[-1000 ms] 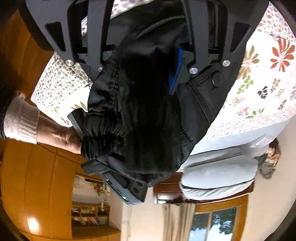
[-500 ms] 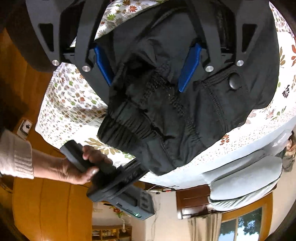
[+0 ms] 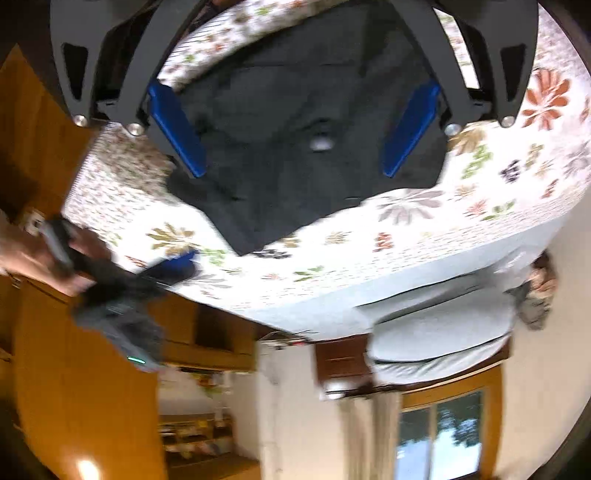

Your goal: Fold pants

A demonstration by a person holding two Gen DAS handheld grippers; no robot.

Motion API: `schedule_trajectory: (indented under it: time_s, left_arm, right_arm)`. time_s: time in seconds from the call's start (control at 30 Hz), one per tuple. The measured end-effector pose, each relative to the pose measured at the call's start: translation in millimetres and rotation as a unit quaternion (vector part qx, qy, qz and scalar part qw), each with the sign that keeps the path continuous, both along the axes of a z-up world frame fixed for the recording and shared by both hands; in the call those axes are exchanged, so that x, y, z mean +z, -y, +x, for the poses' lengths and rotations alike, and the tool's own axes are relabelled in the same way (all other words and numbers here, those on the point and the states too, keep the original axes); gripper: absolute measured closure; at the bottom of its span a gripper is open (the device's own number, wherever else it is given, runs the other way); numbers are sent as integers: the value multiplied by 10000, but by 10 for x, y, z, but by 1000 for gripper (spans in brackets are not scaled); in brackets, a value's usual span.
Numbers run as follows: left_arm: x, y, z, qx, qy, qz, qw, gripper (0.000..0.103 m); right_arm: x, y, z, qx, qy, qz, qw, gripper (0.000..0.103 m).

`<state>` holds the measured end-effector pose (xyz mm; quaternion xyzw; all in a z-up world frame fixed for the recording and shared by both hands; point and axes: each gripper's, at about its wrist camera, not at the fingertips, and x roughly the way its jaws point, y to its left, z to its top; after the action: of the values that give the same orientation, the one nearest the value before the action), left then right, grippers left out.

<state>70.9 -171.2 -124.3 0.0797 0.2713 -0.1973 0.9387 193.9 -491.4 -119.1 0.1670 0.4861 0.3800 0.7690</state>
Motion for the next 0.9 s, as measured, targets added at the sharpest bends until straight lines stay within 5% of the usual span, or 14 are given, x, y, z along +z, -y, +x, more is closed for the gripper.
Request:
schedule_trajectory:
  time_s: [0.17,0.43,0.6,0.67,0.73,0.83,0.9]
  left_arm:
    - [18,-337,226,775,-290,158,9964,3]
    - [-238,-810,675,1901,-1286,-151,9732,3]
    - [-411,-899,761,2043,-1456,-206,9678,3]
    - [-469,-896,791,2042,-1499,-125,9673,3]
    - [-527,-906,811,2033,-1550,-83,9667,3]
    - [-606,-931,847,2061,-1612,-49,9652,3]
    - [-643,-957,870,2076,-1670,-93,9638,3]
  right_arm:
    - [-91,-125,-350,-435,-110,-233,9987,20]
    - [-335,-296,-440,-757,-265,-324,9963,16]
    - [-401,-519,-412,-525,-207,-750,9956,15]
    - [-389,-585,-421,-388,-74,-903,9951,25]
    - [-369,-603,-426,-325,-57,-1081,9936,58]
    - [-387,-548,-420,-321,-347,-953,9943,78]
    - [-358,-537,-447,-249,-454,-873,9948,81]
